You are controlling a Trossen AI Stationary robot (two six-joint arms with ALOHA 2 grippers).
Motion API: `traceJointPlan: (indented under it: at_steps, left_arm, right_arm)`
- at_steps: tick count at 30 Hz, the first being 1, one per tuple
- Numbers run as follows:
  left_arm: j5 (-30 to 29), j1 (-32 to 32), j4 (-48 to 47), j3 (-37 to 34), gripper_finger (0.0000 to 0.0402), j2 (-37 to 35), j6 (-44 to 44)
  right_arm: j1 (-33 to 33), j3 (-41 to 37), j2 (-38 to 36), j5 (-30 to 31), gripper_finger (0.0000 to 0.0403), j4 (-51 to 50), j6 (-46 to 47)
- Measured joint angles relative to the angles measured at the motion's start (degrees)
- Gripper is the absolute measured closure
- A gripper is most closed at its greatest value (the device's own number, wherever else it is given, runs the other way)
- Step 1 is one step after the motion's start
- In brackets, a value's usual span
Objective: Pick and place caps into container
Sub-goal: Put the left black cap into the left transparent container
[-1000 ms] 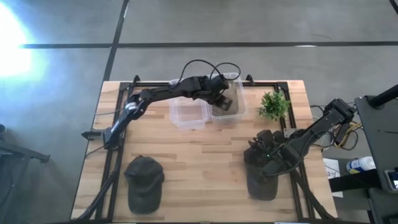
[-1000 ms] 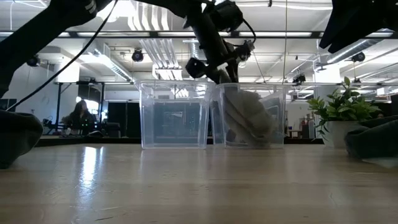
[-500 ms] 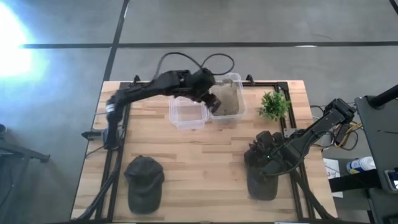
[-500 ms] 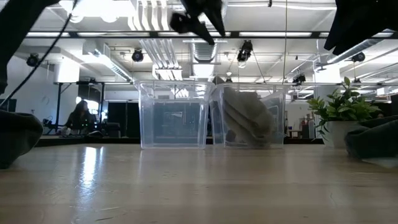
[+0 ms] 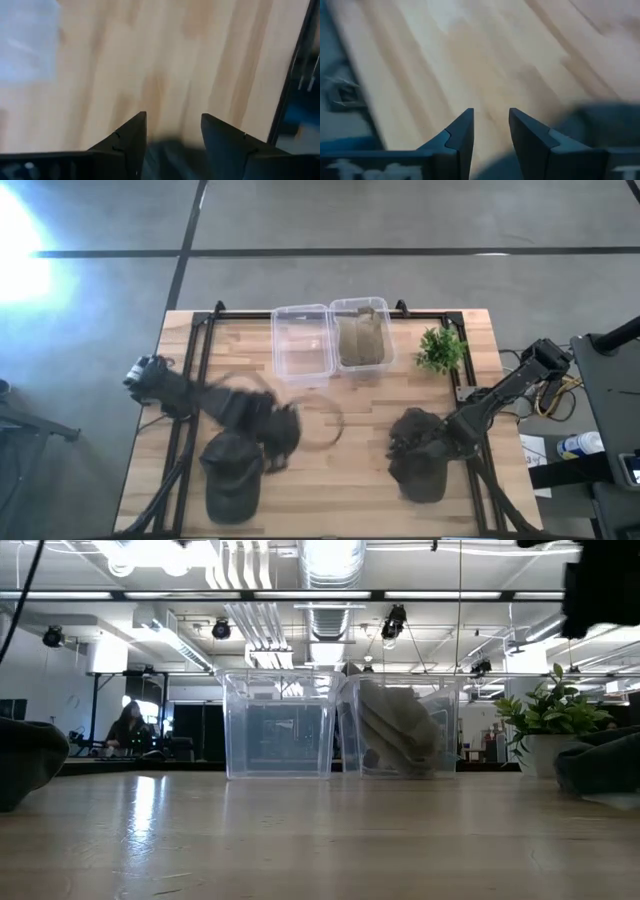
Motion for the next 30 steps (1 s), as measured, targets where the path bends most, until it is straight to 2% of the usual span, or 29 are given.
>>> traceJointPlan:
  at_steps: [2,4,11,14,16,20,23,25,30]
  left_arm:
    - [1.3,-4.5,-1.0,-5.1,0.022,-0.6,-4.6]
    - [5.0,-8.4,-1.9,-9.4,0.022,-0.7,-8.2]
    - [24.4,-16.3,-0.5,-23.3,0.022,-0.6,-18.5]
    - [32.7,-16.8,5.6,-29.4,0.022,-0.6,-22.5]
    - [35.2,-16.9,13.3,-33.1,0.022,-0.5,-23.8]
    - [35.2,-16.1,33.7,-40.8,0.022,-0.5,-28.3]
    - [31.5,-12.9,46.8,-45.6,0.022,-0.5,-35.6]
    - [26.2,-9.9,53.9,-47.2,0.022,-0.5,-37.3]
    - [8.5,-0.3,69.9,-47.2,0.022,-0.7,-37.5]
  right_arm:
    - [-1.5,-1.9,0.1,0.0,0.0282,7.5,-1.4]
    - [-2.9,-3.3,0.3,-0.1,0.0282,11.4,-1.9]
    - [-5.7,-5.2,0.7,-1.9,0.0282,13.2,-3.1]
    - [-5.8,-5.5,0.7,-2.0,0.0282,13.2,-3.4]
    - [-5.8,-5.5,0.7,-2.0,0.0282,13.2,-3.3]
    - [-5.8,-5.1,0.7,-2.0,0.0282,13.2,-3.5]
    - [-5.8,-4.8,0.7,-1.9,0.0282,13.3,-3.4]
    - [-5.8,-4.6,0.7,-1.8,0.0282,13.2,-3.4]
    - [-5.9,-4.2,0.7,-0.5,0.0282,13.2,-2.9]
